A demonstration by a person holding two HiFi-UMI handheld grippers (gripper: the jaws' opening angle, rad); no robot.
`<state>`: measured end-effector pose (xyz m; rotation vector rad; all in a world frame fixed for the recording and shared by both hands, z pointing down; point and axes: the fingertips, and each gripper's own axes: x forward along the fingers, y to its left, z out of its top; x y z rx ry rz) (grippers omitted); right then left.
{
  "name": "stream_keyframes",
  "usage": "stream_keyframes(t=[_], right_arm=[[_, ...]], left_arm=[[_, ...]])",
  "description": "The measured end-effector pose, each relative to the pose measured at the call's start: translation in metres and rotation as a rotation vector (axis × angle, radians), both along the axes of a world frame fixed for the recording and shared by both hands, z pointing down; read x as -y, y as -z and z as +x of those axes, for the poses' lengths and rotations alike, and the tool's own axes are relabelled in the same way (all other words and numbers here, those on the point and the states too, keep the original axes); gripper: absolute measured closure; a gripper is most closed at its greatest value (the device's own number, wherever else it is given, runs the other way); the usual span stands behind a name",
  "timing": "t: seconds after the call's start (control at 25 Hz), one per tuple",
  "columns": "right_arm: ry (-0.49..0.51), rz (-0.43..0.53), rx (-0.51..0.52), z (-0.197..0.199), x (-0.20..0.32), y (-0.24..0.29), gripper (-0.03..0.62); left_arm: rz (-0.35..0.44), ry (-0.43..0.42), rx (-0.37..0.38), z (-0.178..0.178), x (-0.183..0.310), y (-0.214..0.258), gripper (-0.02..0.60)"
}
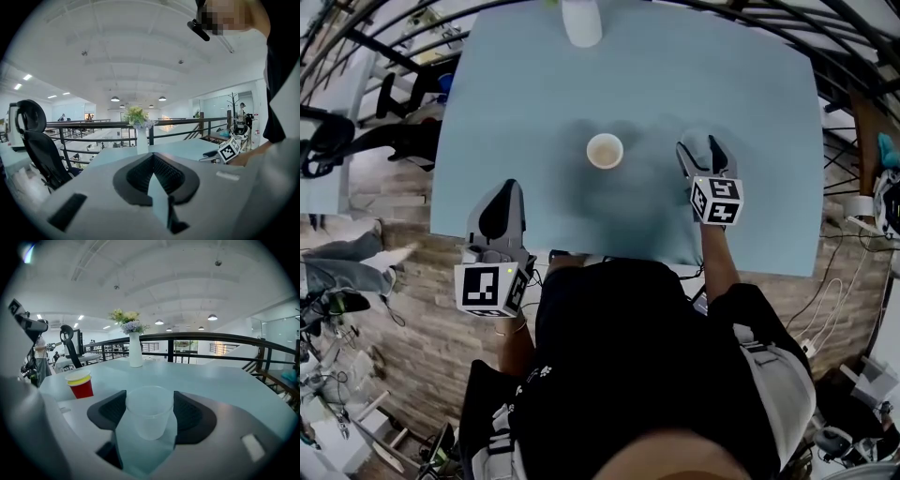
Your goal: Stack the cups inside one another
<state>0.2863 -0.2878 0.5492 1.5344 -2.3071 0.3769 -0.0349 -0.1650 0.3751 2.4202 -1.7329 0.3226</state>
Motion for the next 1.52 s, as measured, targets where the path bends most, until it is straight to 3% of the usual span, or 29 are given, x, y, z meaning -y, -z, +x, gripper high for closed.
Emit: stream_keyframes(t=[0.4, 0.92, 1.52], right_arm=[[0.080, 0.077, 0.072, -0.031, -0.010, 0.043, 0.270], [0.278, 0.177, 0.145, -0.118, -0.020, 0.100, 0.270], [0.475, 0.168, 0.162, -0.190, -0.036, 0.108, 0.270]], left_arm=[[0.015, -0.017, -0.024, 0.001, 0.001, 0.001, 0.597], [0.032, 0.040, -0.034, -0.030, -0.015, 0.005, 0.597], [0.035, 0.134, -0.027, -0.063, -0.036, 0.010, 0.597]])
